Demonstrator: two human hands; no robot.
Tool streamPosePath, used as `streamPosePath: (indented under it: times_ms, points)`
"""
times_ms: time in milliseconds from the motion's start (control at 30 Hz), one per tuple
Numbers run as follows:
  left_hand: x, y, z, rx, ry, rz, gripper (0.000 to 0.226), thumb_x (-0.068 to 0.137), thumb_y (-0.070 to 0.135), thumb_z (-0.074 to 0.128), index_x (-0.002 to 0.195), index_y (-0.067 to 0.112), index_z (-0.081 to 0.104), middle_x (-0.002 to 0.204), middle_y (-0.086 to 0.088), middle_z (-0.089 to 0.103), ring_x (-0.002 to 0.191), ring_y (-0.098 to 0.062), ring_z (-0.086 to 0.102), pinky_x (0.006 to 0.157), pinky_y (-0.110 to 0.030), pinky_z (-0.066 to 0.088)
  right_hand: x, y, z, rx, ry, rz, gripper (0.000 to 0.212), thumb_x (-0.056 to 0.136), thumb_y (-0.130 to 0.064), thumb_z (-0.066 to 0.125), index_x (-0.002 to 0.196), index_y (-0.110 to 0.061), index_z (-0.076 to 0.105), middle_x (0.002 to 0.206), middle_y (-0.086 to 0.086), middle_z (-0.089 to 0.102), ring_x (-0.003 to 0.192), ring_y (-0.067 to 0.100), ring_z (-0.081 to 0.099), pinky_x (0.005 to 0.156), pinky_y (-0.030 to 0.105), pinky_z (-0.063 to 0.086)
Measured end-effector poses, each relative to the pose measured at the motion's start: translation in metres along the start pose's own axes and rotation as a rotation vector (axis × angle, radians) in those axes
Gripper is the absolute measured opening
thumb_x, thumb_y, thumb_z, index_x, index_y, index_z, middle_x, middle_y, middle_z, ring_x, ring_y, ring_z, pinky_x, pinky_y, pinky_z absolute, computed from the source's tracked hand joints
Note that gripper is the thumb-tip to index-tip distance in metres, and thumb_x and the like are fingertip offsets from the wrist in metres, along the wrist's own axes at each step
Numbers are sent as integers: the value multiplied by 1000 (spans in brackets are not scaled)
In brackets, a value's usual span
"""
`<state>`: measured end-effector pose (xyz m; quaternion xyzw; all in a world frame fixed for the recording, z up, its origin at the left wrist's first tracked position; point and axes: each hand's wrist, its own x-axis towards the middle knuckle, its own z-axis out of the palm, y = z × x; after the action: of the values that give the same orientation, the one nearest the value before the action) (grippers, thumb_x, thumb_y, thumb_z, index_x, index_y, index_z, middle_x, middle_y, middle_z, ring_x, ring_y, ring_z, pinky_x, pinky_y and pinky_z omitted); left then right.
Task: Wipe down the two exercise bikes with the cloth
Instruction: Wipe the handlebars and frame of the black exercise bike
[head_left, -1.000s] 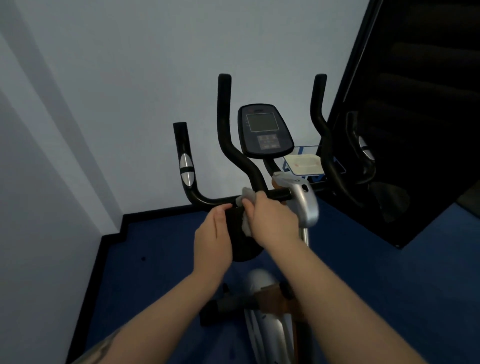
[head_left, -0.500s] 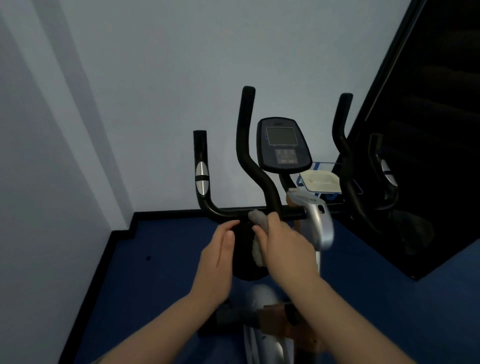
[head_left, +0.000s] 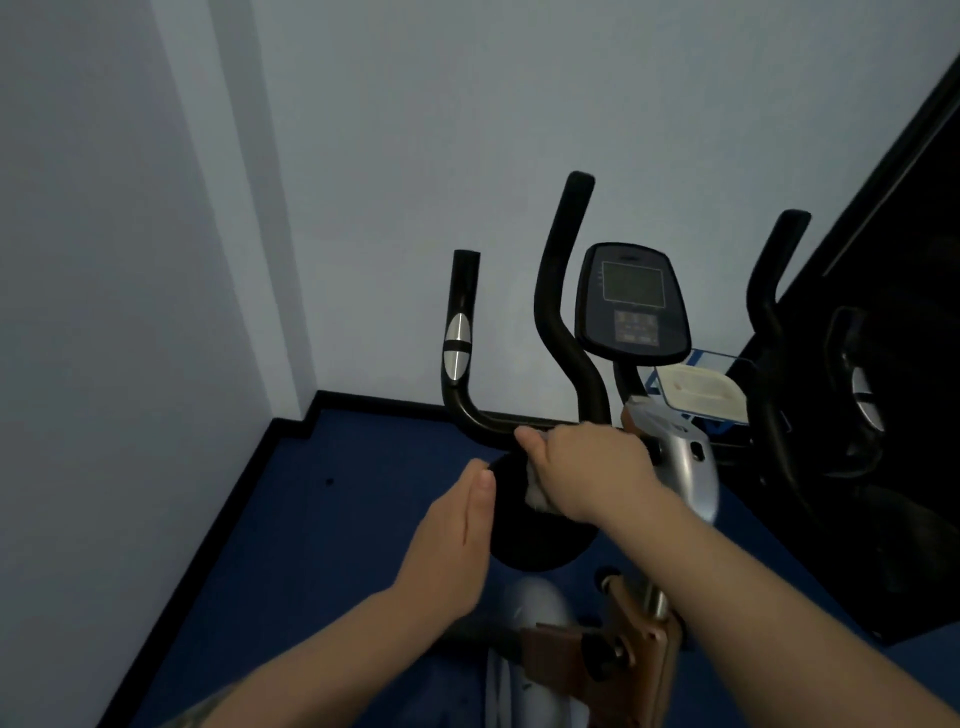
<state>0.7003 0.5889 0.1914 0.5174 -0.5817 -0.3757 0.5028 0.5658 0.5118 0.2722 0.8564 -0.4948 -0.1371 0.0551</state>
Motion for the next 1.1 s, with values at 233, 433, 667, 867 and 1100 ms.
streamPosePath:
  times_ms: [233,433,667,867,1100]
  points:
    - [1,3,-3,24,-27,23,61,97,60,19,89,9,53,82,-15,58,75,-34,55,71,-54,45,-10,-7,11,149,229,36,42,100,-33,40,140,-31,27,111,2,60,88,27,61,61,38,48]
    - [8,2,-8,20,-69,37,60,97,58,25,86,4,51,78,-21,54,69,-37,49,67,-56,42,8,-8,0,76,45,31,51,93,-31,54,138,-21,33,108,8,57,92,31,59,58,37,39]
    - [35,5,-24,-74,-255,-9,48,96,51,44,89,6,60,86,-20,60,78,-36,56,75,-54,45,-36,-14,30,421,352,347,48,95,-57,9,98,-25,45,89,-4,64,76,20,64,54,32,33]
    - [48,10,-14,-210,-364,-67,42,103,32,33,117,10,66,112,-6,70,108,-18,65,89,-20,48,-27,-17,27,528,405,411,45,100,-53,18,93,-23,51,82,-5,63,74,20,63,58,32,41]
    - [53,0,-17,-293,-494,-48,43,102,31,28,128,14,59,124,1,66,117,-16,60,93,-20,47,-48,-33,50,803,627,582,58,94,-60,10,90,-22,55,69,-7,60,63,15,60,59,42,50]
